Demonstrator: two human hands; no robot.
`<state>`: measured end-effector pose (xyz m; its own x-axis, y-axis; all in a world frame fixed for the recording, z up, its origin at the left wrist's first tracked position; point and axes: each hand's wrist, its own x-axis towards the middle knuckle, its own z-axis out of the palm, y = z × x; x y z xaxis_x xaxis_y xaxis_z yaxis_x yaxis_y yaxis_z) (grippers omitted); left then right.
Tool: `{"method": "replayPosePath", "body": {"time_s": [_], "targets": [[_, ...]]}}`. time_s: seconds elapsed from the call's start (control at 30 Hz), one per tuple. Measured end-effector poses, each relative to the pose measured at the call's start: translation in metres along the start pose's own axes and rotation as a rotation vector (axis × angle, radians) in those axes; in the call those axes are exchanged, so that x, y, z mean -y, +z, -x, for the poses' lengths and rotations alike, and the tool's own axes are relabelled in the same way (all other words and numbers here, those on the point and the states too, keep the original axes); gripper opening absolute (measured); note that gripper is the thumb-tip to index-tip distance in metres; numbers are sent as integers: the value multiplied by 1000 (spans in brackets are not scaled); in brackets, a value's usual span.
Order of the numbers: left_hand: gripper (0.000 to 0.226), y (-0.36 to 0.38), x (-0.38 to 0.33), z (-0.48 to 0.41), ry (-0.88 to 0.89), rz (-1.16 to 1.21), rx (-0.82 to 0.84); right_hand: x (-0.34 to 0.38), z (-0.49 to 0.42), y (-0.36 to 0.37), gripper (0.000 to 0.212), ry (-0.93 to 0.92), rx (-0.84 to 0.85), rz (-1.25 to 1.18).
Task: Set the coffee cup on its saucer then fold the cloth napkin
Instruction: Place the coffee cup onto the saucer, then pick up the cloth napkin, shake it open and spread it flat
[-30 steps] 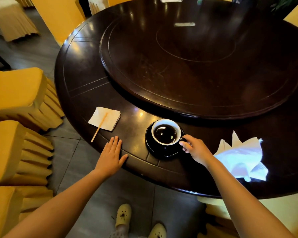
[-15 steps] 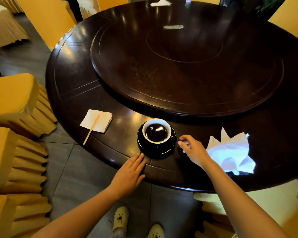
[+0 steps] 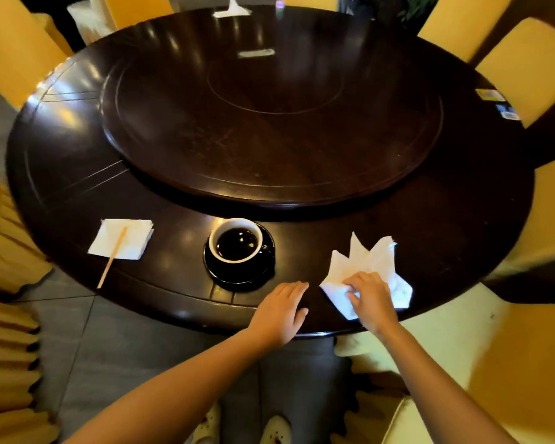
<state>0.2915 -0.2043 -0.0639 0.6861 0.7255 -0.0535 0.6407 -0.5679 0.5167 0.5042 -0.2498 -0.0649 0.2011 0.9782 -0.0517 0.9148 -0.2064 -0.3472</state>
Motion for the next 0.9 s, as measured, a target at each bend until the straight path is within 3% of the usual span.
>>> {"method": "replayPosePath", "body": {"time_s": [0.17, 0.3, 0.37, 0.47, 0.57, 0.73, 0.8, 0.9], "targets": [[47, 6, -15, -26, -18, 25, 98, 15, 26, 9, 20, 25, -13, -363], [34, 12, -6, -25, -36, -34, 106, 11, 18, -4, 27, 210, -278, -294], [31, 12, -4, -23, -63, -39, 63, 8, 8, -14, 39, 365, -207, -279], [29, 15, -7, -23, -51, -67, 49, -2, -7, -22, 53, 341, -79, -298], [29, 14, -7, -23, -51, -68, 51, -1, -24, -28, 45, 354, -2, -441], [30, 13, -5, -24, -58, -73, 82, 6, -36, -23, 31, 473, 90, -271], [27, 9, -6, -26, -77, -29, 106, 10, -32, -24, 23, 487, 59, -280], [31, -12, -21, -34, -93, 113, 31, 22, -27, -44, 17, 365, -73, -207]]}}
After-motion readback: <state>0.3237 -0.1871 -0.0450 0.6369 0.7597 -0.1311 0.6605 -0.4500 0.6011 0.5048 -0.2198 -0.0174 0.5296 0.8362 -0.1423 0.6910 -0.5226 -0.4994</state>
